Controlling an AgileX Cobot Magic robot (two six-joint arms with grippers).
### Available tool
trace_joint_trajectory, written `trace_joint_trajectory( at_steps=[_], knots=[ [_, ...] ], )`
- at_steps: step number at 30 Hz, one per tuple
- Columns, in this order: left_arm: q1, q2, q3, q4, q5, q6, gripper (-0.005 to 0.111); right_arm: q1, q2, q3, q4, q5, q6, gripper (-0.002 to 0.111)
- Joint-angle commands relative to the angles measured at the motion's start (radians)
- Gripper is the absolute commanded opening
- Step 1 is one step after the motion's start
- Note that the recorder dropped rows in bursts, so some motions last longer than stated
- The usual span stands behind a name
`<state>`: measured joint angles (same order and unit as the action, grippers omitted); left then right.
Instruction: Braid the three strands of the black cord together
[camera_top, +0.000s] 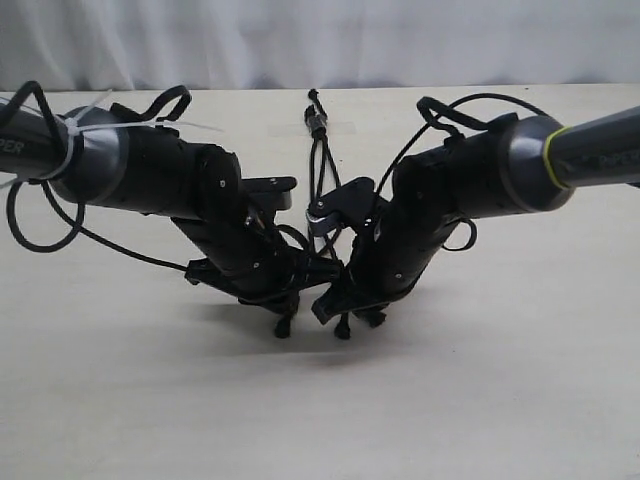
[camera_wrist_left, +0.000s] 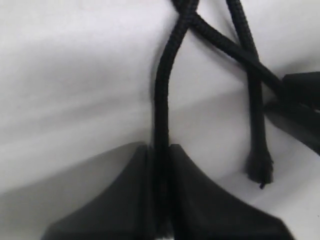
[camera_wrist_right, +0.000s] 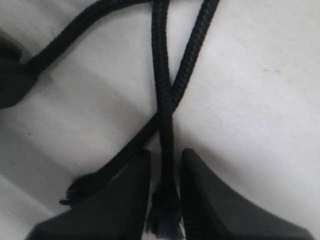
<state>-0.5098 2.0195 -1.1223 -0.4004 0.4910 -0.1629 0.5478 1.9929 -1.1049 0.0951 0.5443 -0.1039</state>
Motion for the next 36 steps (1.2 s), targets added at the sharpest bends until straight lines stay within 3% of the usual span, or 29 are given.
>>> trace_joint_trajectory(
  at_steps=[1, 4, 9, 11, 15, 19, 28, 36],
  knots=[
    [0.022, -0.048, 0.003, 0.002, 0.026, -0.011, 0.009, -0.005, -0.033, 0.02, 0.0, 0.042, 0.014, 0.036],
    [0.063, -0.116, 0.003, 0.054, 0.067, -0.011, 0.009, -0.04, -0.095, 0.02, 0.003, 0.077, 0.022, 0.041],
    [0.189, -0.269, 0.003, 0.181, 0.219, -0.011, 0.009, -0.179, -0.215, 0.02, 0.003, 0.239, 0.022, 0.04],
    [0.246, -0.337, 0.003, 0.255, 0.303, -0.011, 0.009, -0.222, -0.266, 0.024, 0.003, 0.3, 0.034, 0.034],
    [0.318, -0.483, 0.046, 0.307, 0.425, -0.003, 0.009, -0.26, -0.411, 0.094, 0.003, 0.328, 0.048, 0.005],
    [0.323, -0.665, 0.118, 0.306, 0.523, 0.042, 0.009, -0.26, -0.59, 0.2, 0.003, 0.312, 0.11, 0.004],
    [0.323, -1.219, 0.35, 0.307, 0.291, 0.028, 0.009, -0.26, -1.005, 0.408, 0.001, 0.2, 0.148, 0.004],
    [0.323, -1.521, 0.511, 0.342, 0.126, 0.031, 0.009, -0.26, -1.337, 0.618, -0.006, -0.041, 0.148, 0.004]
  ],
)
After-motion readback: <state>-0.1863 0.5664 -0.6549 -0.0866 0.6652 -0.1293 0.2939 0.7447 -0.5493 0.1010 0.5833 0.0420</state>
